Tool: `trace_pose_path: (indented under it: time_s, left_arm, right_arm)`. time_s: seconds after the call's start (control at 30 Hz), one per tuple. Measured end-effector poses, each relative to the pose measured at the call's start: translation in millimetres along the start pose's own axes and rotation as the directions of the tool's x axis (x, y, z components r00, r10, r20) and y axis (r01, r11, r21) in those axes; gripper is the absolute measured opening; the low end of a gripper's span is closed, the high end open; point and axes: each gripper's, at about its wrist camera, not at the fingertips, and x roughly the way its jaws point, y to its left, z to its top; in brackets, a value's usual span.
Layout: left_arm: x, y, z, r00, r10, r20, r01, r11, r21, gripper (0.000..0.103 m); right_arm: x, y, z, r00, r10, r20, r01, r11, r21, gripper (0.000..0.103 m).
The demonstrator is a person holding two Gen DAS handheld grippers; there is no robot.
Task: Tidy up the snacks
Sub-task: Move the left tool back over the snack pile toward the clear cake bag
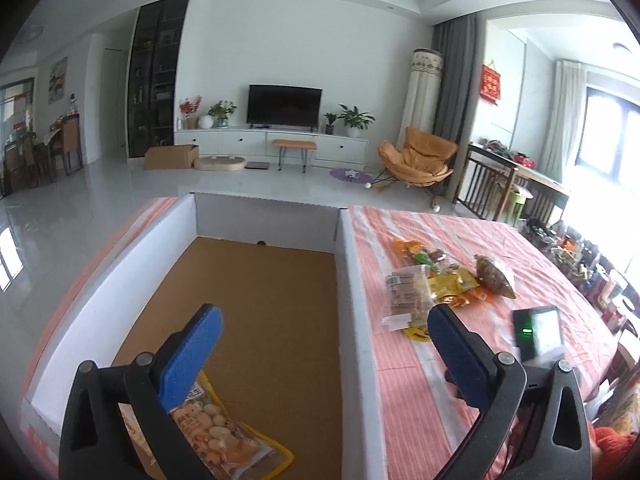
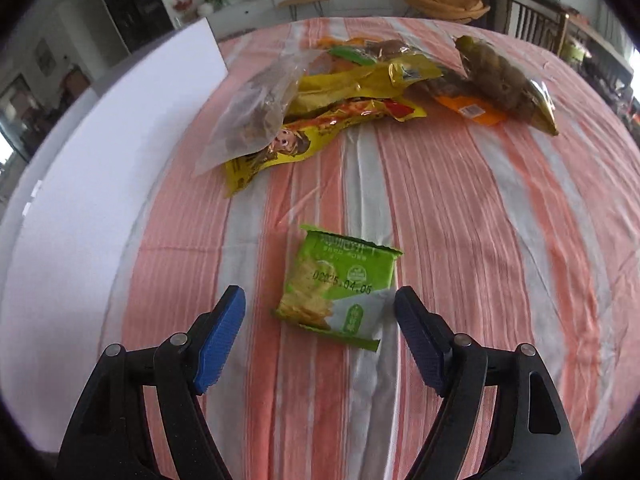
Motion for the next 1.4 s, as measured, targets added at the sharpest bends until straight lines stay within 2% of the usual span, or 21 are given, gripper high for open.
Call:
trace_pose_path:
  time_s: [0.07,0.1,0.17,0.23,0.3,0.33,0.4,0.47,0.5,0.53,0.6,0.67,0.77,0.87,0.9,1.07,1.4]
  left_arm:
    - [-4.8,-8.8,2.3,1.000,-0.017,0.002,0.017,1.000,0.019,0.102]
    - [-7.2,-14.6,3.1,0.999,-0.032,0.004,0.032,0.999,0.028,0.102]
    - [-9.9,-28.7,4.0,0.997,-0.077,0.000,0.077,0.996,0.050,0.102]
    - [-8.6,-47.9,4.2,0.989,-0.147,-0.037,0.149,0.986,0.070,0.102]
    - [-4.8,-71.0,3.8,0.969,-0.227,-0.102,0.236,0.968,0.089,0.102]
    - [-1.3,-85.6,2.4,0.953,-0.268,-0.143,0.283,0.954,0.098,0.102]
    - [7.8,-114.7,-1.9,0.917,-0.329,-0.224,0.360,0.926,0.113,0.102]
    - [28.8,-144.1,-12.4,0.876,-0.351,-0.331,0.409,0.904,0.125,0.102]
    - [45.6,-157.9,-21.3,0.859,-0.341,-0.382,0.417,0.899,0.135,0.102]
    - [57.7,-168.2,-28.4,0.853,-0.325,-0.407,0.413,0.899,0.147,0.102]
    - [97.1,-184.9,-49.0,0.850,-0.244,-0.467,0.368,0.909,0.194,0.102]
    - [129.5,-193.2,-66.3,0.847,-0.165,-0.505,0.323,0.915,0.242,0.102]
    - [170.7,-190.7,-89.8,0.845,-0.054,-0.532,0.240,0.928,0.286,0.102]
    - [191.0,-178.0,-105.5,0.823,-0.021,-0.568,0.201,0.946,0.256,0.103]
    - [187.1,-175.3,-105.9,0.845,-0.025,-0.535,0.194,0.946,0.261,0.103]
    - [177.5,-170.1,-110.0,0.877,-0.056,-0.478,0.206,0.942,0.267,0.103]
    - [193.5,-168.5,-115.7,0.881,-0.058,-0.469,0.204,0.942,0.267,0.103]
  right_arm:
    - [1.6,-1.6,-1.0,0.997,-0.072,0.009,0.072,0.997,0.025,0.071]
    - [-0.3,-6.7,-3.4,0.996,-0.084,0.025,0.083,0.996,0.035,0.055]
    - [-6.0,-25.9,-10.1,0.993,-0.114,0.044,0.111,0.992,0.065,0.055]
    - [-15.9,-62.2,-16.9,0.993,-0.092,0.079,0.080,0.986,0.147,0.055]
    - [-22.0,-99.8,-20.6,0.990,-0.109,0.093,0.086,0.972,0.221,0.056]
    - [-24.7,-117.8,-22.2,0.987,-0.122,0.106,0.092,0.964,0.249,0.057]
    - [-28.2,-145.4,-22.0,0.976,-0.190,0.104,0.156,0.951,0.269,0.058]
    - [-31.9,-163.3,-23.9,0.967,-0.230,0.110,0.193,0.943,0.269,0.058]
    - [-33.5,-170.2,-25.1,0.965,-0.232,0.119,0.191,0.940,0.283,0.059]
    - [-34.2,-173.9,-24.7,0.966,-0.227,0.126,0.182,0.937,0.299,0.063]
    - [-32.3,-169.4,-23.1,0.962,-0.241,0.131,0.195,0.938,0.287,0.071]
    - [-26.2,-157.5,-20.9,0.952,-0.284,0.112,0.252,0.939,0.235,0.077]
    - [-25.1,-155.1,-22.8,0.949,-0.292,0.115,0.261,0.939,0.225,0.079]
    - [-26.4,-161.5,-25.8,0.951,-0.288,0.110,0.252,0.932,0.259,0.082]
    - [-25.8,-161.9,-26.7,0.951,-0.290,0.110,0.254,0.932,0.258,0.083]
    - [-23.9,-160.0,-26.9,0.951,-0.290,0.108,0.257,0.934,0.250,0.086]
    - [-23.9,-160.2,-27.2,0.951,-0.291,0.108,0.257,0.933,0.250,0.086]
